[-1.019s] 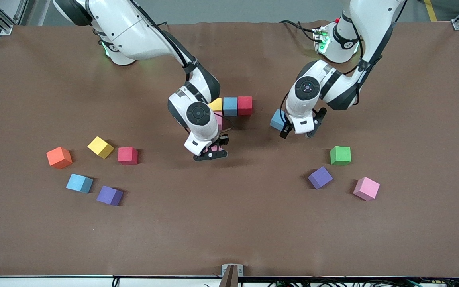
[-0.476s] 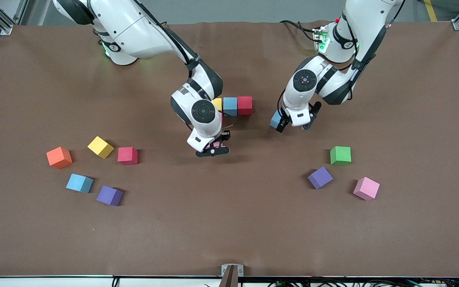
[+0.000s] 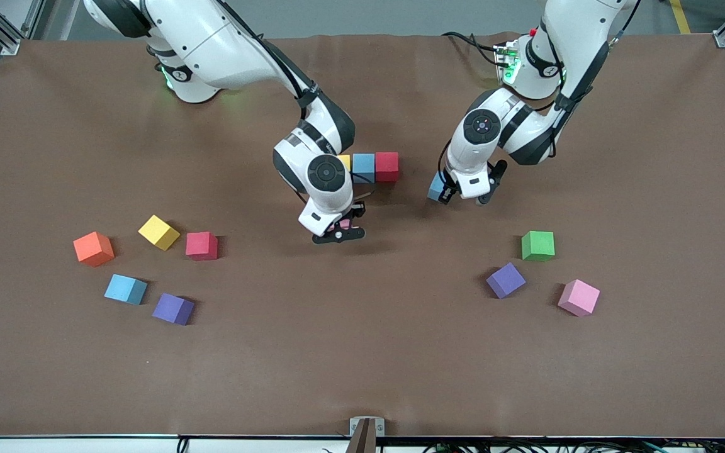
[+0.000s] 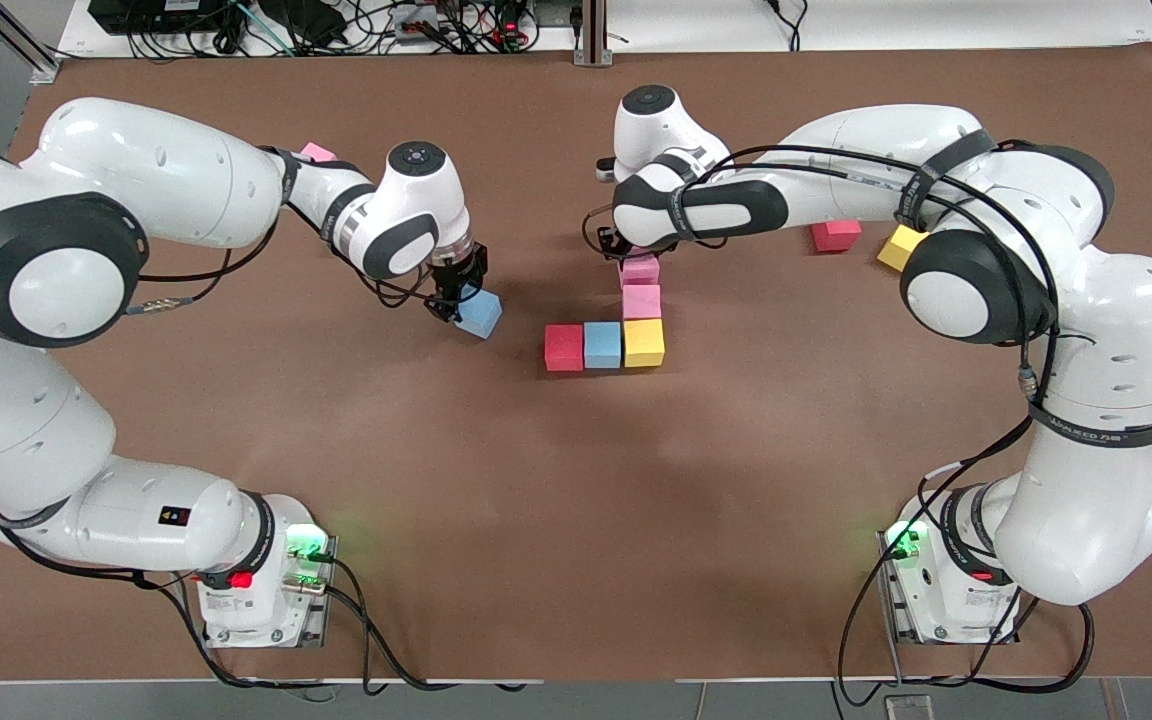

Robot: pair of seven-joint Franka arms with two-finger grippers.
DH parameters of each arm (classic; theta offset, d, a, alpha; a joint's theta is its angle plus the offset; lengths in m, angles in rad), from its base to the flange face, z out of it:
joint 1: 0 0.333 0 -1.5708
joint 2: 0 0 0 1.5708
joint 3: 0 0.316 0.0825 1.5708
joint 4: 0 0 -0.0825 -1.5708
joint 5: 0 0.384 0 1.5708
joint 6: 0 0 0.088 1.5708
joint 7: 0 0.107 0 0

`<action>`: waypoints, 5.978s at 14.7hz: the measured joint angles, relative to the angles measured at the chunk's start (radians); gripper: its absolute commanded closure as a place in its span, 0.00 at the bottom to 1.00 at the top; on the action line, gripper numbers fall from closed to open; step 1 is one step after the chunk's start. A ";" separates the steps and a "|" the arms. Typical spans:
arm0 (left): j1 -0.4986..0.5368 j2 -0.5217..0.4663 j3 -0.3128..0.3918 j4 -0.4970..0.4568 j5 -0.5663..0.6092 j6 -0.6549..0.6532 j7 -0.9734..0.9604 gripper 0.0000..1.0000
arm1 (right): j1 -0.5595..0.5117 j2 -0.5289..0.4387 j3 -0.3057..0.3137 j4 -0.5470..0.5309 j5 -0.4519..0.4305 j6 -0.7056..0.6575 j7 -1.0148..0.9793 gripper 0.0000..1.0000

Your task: Arrange 11 blocks into digit 3

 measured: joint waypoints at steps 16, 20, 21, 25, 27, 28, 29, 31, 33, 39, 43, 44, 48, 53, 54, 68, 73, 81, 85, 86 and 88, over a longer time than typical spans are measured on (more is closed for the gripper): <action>0.002 0.166 0.001 0.360 -0.012 -0.002 -0.230 0.72 | 0.007 -0.031 -0.001 -0.069 0.000 0.078 0.011 0.73; -0.007 0.214 0.000 0.430 -0.012 -0.010 -0.364 0.71 | 0.008 -0.043 -0.001 -0.089 0.000 0.089 0.011 0.73; -0.008 0.225 -0.001 0.445 -0.012 -0.030 -0.377 0.71 | 0.008 -0.044 -0.001 -0.091 0.000 0.091 0.011 0.73; -0.018 0.249 -0.001 0.516 -0.012 -0.140 -0.389 0.71 | 0.008 -0.045 -0.001 -0.095 0.000 0.096 0.011 0.73; -0.036 0.258 -0.001 0.544 -0.012 -0.186 -0.389 0.71 | 0.008 -0.046 -0.001 -0.098 0.000 0.099 0.011 0.73; -0.047 0.266 -0.001 0.561 -0.012 -0.211 -0.390 0.71 | 0.008 -0.047 -0.001 -0.100 0.000 0.101 0.011 0.73; -0.059 0.276 -0.001 0.581 -0.012 -0.234 -0.392 0.71 | 0.008 -0.048 -0.001 -0.102 0.000 0.103 0.011 0.73; -0.077 0.298 0.000 0.612 -0.012 -0.260 -0.397 0.71 | 0.008 -0.049 -0.001 -0.103 0.000 0.105 0.011 0.73; -0.086 0.315 0.002 0.623 -0.012 -0.264 -0.398 0.71 | 0.008 -0.050 -0.001 -0.105 0.000 0.105 0.011 0.72; -0.092 0.334 0.003 0.632 -0.009 -0.265 -0.398 0.71 | 0.008 -0.057 0.000 -0.117 0.000 0.105 0.033 0.72; -0.098 0.334 0.003 0.635 -0.009 -0.266 -0.398 0.71 | 0.008 -0.059 0.000 -0.120 0.000 0.107 0.039 0.31; -0.098 0.334 0.003 0.635 -0.008 -0.266 -0.398 0.71 | 0.008 -0.059 0.000 -0.120 0.000 0.107 0.040 0.02; -0.098 0.334 0.003 0.636 0.008 -0.267 -0.398 0.71 | 0.008 -0.058 0.000 -0.137 0.000 0.100 0.064 0.00; -0.098 0.334 0.003 0.637 0.010 -0.268 -0.398 0.71 | 0.011 -0.063 0.001 -0.120 0.000 0.101 0.155 0.00; -0.098 0.334 0.003 0.637 0.010 -0.268 -0.398 0.71 | 0.012 -0.067 0.001 -0.105 0.000 0.094 0.184 0.00; -0.177 0.342 0.004 0.634 0.011 -0.277 -0.550 0.71 | -0.409 -0.233 -0.060 0.031 -0.004 -0.208 0.019 0.00; -0.236 0.382 0.007 0.634 0.120 -0.242 -0.692 0.71 | -0.513 -0.149 -0.053 0.026 -0.004 -0.174 -0.076 0.00; -0.274 0.399 0.008 0.634 0.145 -0.203 -0.735 0.71 | -0.557 -0.150 -0.048 -0.090 -0.004 -0.170 -0.524 0.00; -0.280 0.404 0.008 0.634 0.146 -0.197 -0.734 0.71 | -0.568 -0.199 -0.044 -0.204 -0.004 -0.081 -0.585 0.00; -0.281 0.404 0.008 0.634 0.146 -0.196 -0.734 0.71 | -0.568 -0.214 -0.042 -0.246 -0.004 -0.044 -0.586 0.00; -0.282 0.405 0.008 0.635 0.147 -0.196 -0.734 0.71 | -0.568 -0.236 -0.039 -0.315 -0.004 0.007 -0.587 0.00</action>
